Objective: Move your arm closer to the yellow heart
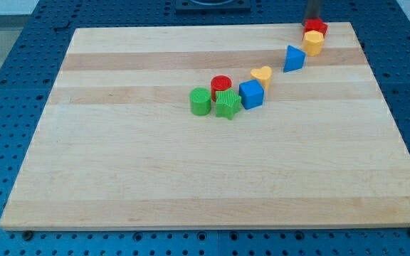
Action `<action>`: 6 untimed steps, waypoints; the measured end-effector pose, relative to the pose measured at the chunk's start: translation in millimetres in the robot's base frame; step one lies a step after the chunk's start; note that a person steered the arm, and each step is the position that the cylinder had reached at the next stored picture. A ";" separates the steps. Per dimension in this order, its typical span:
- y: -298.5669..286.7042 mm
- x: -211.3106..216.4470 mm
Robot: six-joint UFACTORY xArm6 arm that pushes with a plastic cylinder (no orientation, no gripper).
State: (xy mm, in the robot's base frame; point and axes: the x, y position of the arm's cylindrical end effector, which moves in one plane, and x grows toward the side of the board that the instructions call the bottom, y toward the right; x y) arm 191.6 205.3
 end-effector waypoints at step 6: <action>-145.3 145.9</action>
